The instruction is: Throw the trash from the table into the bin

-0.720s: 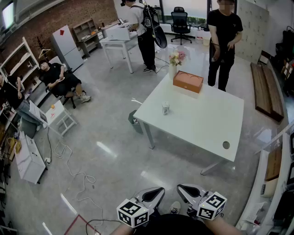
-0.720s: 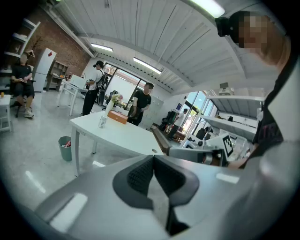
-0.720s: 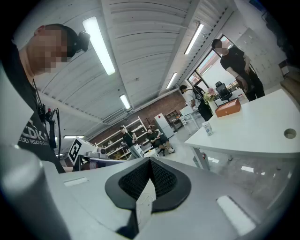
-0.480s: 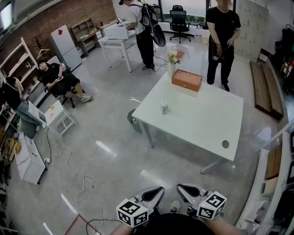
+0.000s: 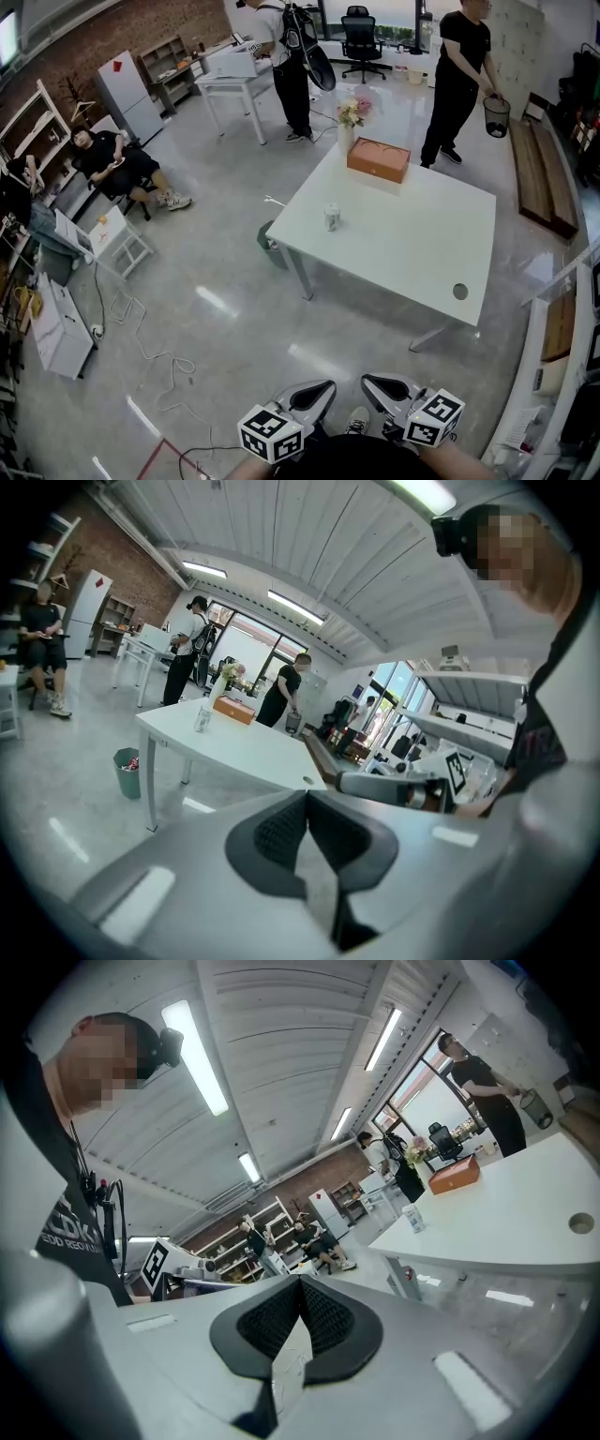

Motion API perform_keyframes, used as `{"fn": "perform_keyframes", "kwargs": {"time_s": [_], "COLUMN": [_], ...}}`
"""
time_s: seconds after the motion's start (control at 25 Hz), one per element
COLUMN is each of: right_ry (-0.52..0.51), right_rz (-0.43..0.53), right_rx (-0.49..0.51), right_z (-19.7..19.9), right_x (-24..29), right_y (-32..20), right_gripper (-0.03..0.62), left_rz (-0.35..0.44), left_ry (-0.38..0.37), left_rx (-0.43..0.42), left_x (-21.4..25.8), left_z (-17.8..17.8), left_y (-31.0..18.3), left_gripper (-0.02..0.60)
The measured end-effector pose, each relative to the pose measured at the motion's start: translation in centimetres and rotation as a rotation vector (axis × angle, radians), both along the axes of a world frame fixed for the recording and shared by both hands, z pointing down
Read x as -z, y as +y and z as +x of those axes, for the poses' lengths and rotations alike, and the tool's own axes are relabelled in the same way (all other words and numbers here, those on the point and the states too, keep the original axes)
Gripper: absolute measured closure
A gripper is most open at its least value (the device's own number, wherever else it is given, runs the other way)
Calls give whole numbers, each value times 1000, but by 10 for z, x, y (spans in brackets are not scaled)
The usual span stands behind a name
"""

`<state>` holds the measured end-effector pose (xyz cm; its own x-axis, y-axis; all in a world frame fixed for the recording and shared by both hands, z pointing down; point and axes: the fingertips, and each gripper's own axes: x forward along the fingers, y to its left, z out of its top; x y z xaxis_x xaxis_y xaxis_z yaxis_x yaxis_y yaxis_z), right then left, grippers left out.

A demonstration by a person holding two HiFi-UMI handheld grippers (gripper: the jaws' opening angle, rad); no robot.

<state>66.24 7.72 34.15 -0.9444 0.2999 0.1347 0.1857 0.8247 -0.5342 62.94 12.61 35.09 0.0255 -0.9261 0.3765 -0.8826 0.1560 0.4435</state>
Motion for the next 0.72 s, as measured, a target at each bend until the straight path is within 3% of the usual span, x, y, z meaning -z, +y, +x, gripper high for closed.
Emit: {"fn": "perform_keyframes", "kwargs": {"time_s": [0.4, 0.72], "right_ry": [0, -12], "right_rz": [-12, -11], "right_rx": [38, 4], "right_z": [-26, -72], "right_x": [3, 12], "right_y": [23, 45], "right_gripper": [600, 598], "left_rz": [-4, 11], "left_ry": [-1, -10], "left_rx": [41, 50], "left_x": [2, 12], "left_z": [-23, -72], "left_y": [27, 58], "left_gripper": [575, 575]}}
